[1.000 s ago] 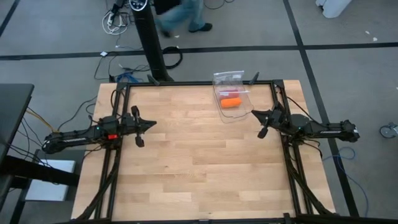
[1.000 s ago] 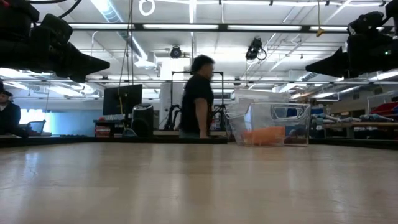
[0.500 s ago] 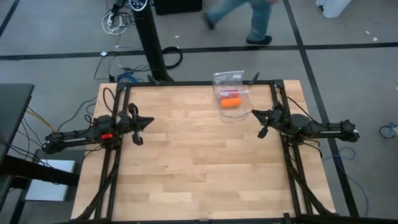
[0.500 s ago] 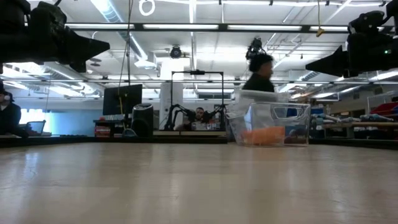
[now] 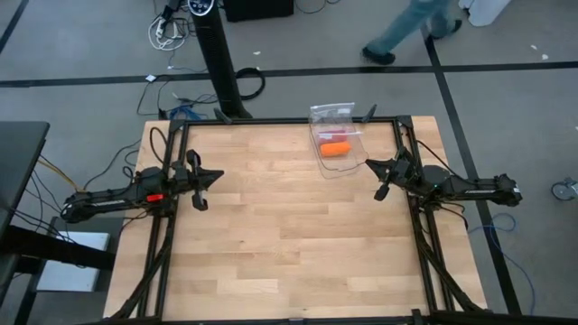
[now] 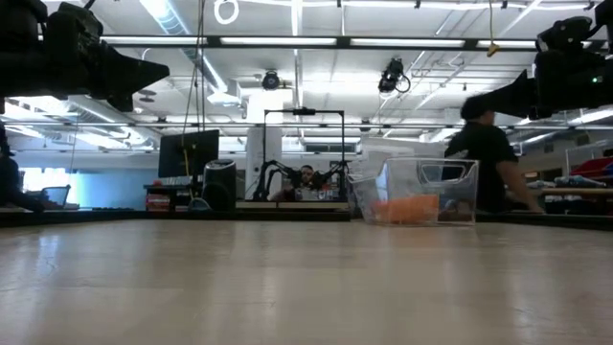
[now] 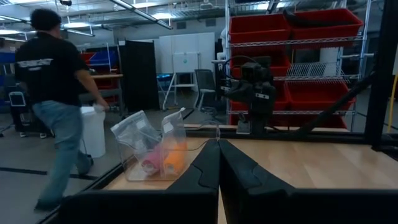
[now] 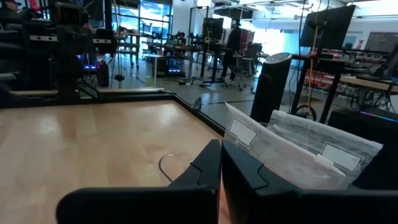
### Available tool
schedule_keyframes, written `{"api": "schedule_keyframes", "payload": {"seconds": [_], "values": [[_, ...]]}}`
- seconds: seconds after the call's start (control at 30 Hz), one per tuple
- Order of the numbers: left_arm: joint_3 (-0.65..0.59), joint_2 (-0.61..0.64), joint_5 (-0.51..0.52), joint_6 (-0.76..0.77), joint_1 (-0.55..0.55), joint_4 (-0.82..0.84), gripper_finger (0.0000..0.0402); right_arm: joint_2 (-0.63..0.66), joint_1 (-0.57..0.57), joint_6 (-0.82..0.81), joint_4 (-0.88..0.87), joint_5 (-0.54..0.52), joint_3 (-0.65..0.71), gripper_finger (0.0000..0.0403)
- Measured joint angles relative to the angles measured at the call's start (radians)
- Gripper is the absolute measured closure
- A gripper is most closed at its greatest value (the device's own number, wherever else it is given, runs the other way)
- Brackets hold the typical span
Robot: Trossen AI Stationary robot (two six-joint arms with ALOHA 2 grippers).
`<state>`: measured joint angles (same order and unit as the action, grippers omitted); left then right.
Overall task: Roll bandage
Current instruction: Return to Home Position
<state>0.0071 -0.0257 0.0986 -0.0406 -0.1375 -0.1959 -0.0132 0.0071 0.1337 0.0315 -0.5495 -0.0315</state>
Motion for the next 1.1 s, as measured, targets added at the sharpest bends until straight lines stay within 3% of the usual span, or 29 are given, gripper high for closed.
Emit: {"api": "schedule_keyframes", "payload": {"seconds": [1.1], "values": [[0.0, 0.0, -0.001, 0.0, 0.0, -0.001, 0.0396, 0.0, 0.0, 0.0, 0.0, 0.0, 0.0, 0.0394]]}}
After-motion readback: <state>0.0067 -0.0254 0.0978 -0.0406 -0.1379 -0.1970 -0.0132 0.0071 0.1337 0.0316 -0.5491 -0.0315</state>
